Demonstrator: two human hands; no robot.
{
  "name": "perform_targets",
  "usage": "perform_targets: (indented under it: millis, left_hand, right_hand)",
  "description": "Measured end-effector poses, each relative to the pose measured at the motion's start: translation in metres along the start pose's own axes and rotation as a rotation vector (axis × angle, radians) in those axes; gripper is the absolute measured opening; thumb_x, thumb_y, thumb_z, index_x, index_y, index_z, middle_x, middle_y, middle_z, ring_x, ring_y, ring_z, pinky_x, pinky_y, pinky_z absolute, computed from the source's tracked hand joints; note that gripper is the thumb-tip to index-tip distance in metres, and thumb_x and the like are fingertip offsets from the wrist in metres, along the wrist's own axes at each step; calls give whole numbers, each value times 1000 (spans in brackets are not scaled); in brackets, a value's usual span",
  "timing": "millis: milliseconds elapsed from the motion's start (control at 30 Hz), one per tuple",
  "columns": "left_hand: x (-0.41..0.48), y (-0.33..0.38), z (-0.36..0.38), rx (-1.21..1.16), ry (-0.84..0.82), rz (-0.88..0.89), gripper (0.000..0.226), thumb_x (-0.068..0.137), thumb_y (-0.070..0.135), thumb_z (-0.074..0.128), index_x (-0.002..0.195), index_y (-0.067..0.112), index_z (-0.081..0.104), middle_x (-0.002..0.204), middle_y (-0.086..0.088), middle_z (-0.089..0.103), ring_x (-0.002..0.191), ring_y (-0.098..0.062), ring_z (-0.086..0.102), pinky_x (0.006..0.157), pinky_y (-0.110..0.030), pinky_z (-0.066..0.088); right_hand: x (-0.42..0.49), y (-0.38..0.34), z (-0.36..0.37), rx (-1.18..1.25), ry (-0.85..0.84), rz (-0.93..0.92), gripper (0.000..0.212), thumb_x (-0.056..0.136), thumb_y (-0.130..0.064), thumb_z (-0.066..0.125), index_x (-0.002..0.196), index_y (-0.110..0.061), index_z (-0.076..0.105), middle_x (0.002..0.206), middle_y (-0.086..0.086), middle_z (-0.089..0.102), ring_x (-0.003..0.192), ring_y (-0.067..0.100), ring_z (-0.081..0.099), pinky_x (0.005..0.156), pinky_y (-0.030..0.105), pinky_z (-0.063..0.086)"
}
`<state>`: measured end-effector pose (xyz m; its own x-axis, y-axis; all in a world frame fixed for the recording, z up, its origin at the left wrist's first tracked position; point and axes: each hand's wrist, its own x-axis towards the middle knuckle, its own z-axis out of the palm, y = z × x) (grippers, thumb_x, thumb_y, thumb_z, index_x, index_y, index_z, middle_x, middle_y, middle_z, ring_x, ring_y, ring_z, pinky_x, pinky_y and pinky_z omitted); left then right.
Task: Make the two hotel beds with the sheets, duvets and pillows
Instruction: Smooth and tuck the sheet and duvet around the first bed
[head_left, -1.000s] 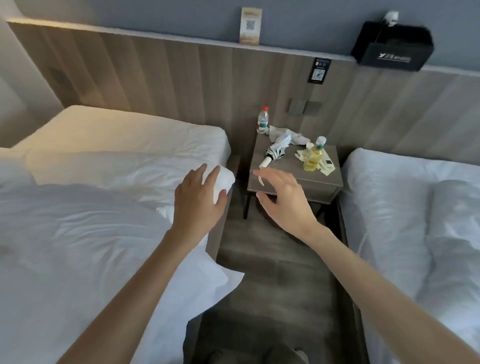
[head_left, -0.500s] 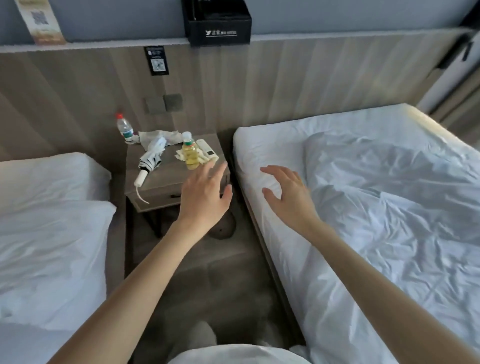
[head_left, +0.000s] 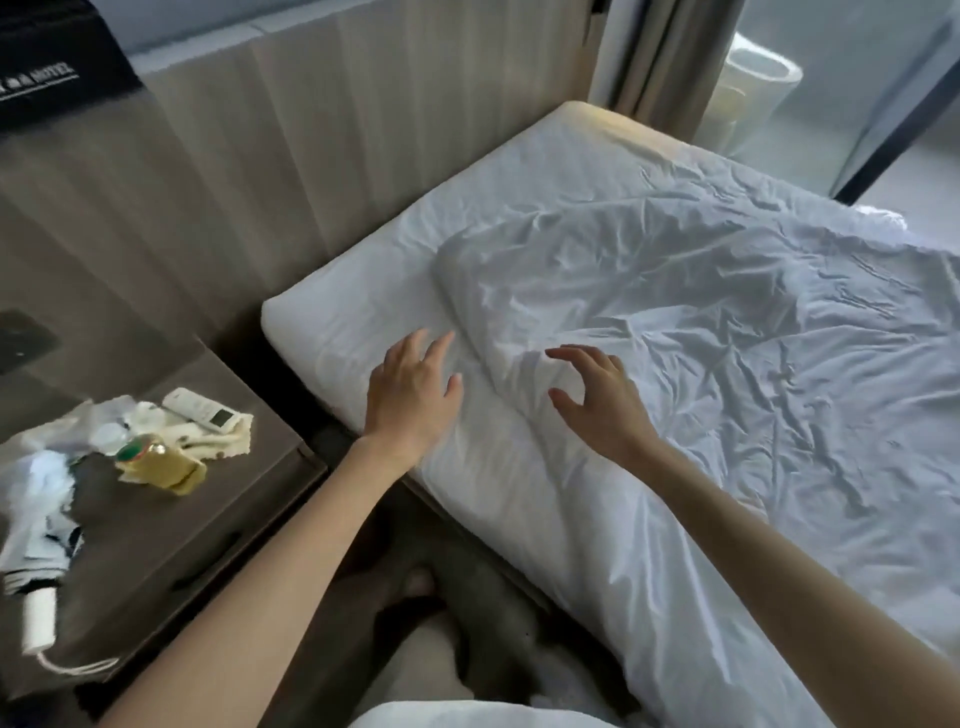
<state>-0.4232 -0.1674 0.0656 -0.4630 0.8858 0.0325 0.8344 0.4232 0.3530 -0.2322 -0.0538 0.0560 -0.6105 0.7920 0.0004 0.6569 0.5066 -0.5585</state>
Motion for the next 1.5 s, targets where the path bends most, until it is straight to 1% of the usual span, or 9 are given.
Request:
perform_targets:
  millis: [233,633,1033,1100,1167,1300,1367,1433,1500]
  left_hand:
    - [105,-37,3,32,-173,134,57,98,35,46,150,20,29,154,-8,28,137,-28,33,105,-43,34]
    - [258,-92,73,-79,-291,-107,60,96,33,48,151,19,28,151,-7,32,133,-29,38,103,-43,34]
    - [368,-139,214,-291,-422,-160,67,96,28,51,154,26,16,159,-2,18,143,-24,26,114,-39,28]
    - [372,-144,228,-296,-434,-167,67,96,27,51,154,26,17,160,-1,16,144,-23,24,115,-38,27]
    - [373,-148,237,-297,-444,-168,67,97,27,51,154,26,16,161,0,14,145,-22,23,115,-37,26]
    - [379,-150,240,-315,-446,-176,68,97,26,51,154,25,16,160,-1,14,144,-24,23,115,-36,26]
    - [382,-145,235,-324,-455,-193,68,97,26,52,154,24,16,160,-2,14,144,-25,24,115,-36,26]
    - [386,-134,225,-339,-444,-205,68,97,25,52,154,22,16,160,-3,13,144,-25,23,114,-35,25]
    - [394,-117,214,-372,-386,-223,68,97,24,52,154,21,16,161,-4,13,145,-23,21,114,-34,23]
  right_hand:
    - [61,-1,20,-23,62,225,49,91,-25,61,138,-26,48,146,-2,43,135,26,33,105,41,32]
    - [213,33,107,-10,-5,231,49,88,-29,66,135,-22,53,144,3,45,125,32,43,102,43,40]
    - [344,130,255,-189,-504,384,99,80,-51,70,151,-40,1,160,10,-7,141,45,14,104,60,36]
    - [349,138,271,-249,-498,404,105,79,-46,71,152,-34,-2,159,12,-4,137,43,19,101,60,38]
    - [350,142,280,-314,-414,382,93,82,-33,67,153,-24,8,153,17,13,128,40,31,98,51,42]
    - [356,149,275,-237,-284,288,33,84,-6,50,117,-4,52,117,20,56,106,38,53,81,40,43]
    - [360,146,257,-143,-270,276,8,80,-6,53,87,-6,57,94,20,63,90,38,58,70,37,37]
    - [363,137,224,-45,-225,316,21,75,-12,61,63,-15,44,71,13,54,71,33,50,61,32,25]
    - [366,128,182,42,-129,332,25,71,-16,67,61,-11,45,62,10,51,65,31,47,59,35,28]
